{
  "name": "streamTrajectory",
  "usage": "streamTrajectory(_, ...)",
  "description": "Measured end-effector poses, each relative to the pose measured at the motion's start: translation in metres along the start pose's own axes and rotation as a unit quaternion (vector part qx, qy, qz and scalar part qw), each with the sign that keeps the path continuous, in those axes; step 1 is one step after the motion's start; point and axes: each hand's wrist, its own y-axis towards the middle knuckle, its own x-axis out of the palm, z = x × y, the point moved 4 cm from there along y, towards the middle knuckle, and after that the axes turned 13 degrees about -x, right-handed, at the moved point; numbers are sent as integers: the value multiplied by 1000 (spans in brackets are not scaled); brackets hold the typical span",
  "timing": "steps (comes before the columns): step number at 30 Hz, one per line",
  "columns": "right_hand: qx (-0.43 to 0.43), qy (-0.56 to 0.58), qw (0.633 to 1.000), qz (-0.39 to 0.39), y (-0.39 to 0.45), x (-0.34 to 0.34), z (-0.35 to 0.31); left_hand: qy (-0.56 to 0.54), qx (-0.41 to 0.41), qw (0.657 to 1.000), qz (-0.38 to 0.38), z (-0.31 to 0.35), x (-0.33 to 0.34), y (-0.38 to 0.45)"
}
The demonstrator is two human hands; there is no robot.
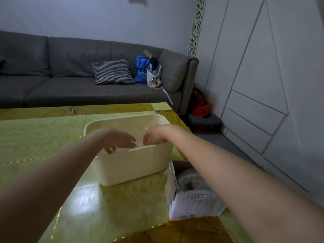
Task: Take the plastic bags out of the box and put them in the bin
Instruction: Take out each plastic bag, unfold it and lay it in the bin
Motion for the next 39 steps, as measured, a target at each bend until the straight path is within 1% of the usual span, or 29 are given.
streamTrajectory(1, 7, 0, 1000, -9, 1, 0, 3, -30, -27, 999, -4, -4, -1, 3)
streamTrajectory(2, 14, -3, 1000, -16, 3, -1, 5, -9, -13, 1000, -8, -5, -1, 5)
streamTrajectory(3, 18, -6, 1000, -18, 5, -1, 7, -31, -31, 999, -16, -9, -1, 4)
streamTrajectory(5, 22, -8, 1000, -14, 8, -1, 10, -31, -50, 998, -7, -20, -3, 10)
streamTrajectory(7, 24, -1, 1000, -3, 9, 0, 11, -24, -46, 998, 20, -21, -3, 5)
streamTrajectory(10, 16, 23, 999, 31, 3, -3, 13, -34, -10, 996, 85, -15, -11, -6)
streamTrajectory(12, -4, 59, 994, 92, -10, -11, 10, -56, 12, 988, 145, -4, -20, -17)
streamTrajectory(13, -18, 81, 988, 132, -20, -17, 7, -48, 27, 979, 194, 2, -25, -24)
streamTrajectory(15, -43, 142, 968, 201, -51, -25, 3, -32, 86, 956, 277, 22, -30, -43)
streamTrajectory(16, -48, 169, 961, 213, -68, -25, 4, -43, 131, 947, 289, 34, -26, -55)
streamTrajectory(17, -47, 180, 961, 204, -84, -23, 6, -61, 177, 943, 276, 45, -20, -67)
streamTrajectory(19, -17, 161, 978, 135, -114, -11, 14, -69, 253, 937, 231, 66, 0, -89)
streamTrajectory(21, 23, 118, 990, 75, -135, 2, 22, -30, 302, 930, 208, 84, 20, -105)
streamTrajectory(23, 47, 83, 993, 62, -149, 10, 23, 55, 306, 928, 204, 98, 39, -113)
streamTrajectory(26, 57, -2, 997, 51, -161, 29, 16, 197, 261, 929, 173, 108, 67, -113)
streamTrajectory(27, 58, -25, 997, 48, -162, 37, 13, 226, 246, 926, 176, 108, 75, -111)
streamTrajectory(29, 55, -51, 995, 63, -162, 52, 8, 228, 227, 924, 208, 106, 86, -105)
streamTrajectory(32, 52, -53, 988, 138, -161, 62, 12, 162, 212, 929, 257, 100, 90, -100)
streamTrajectory(34, 55, -29, 983, 170, -160, 61, 18, 147, 223, 921, 282, 96, 88, -100)
streamTrajectory(36, 62, 7, 982, 176, -161, 61, 23, 162, 232, 912, 296, 95, 86, -105)
streamTrajectory(39, 50, 64, 980, 182, -164, 61, 24, 159, 243, 913, 287, 99, 84, -114)
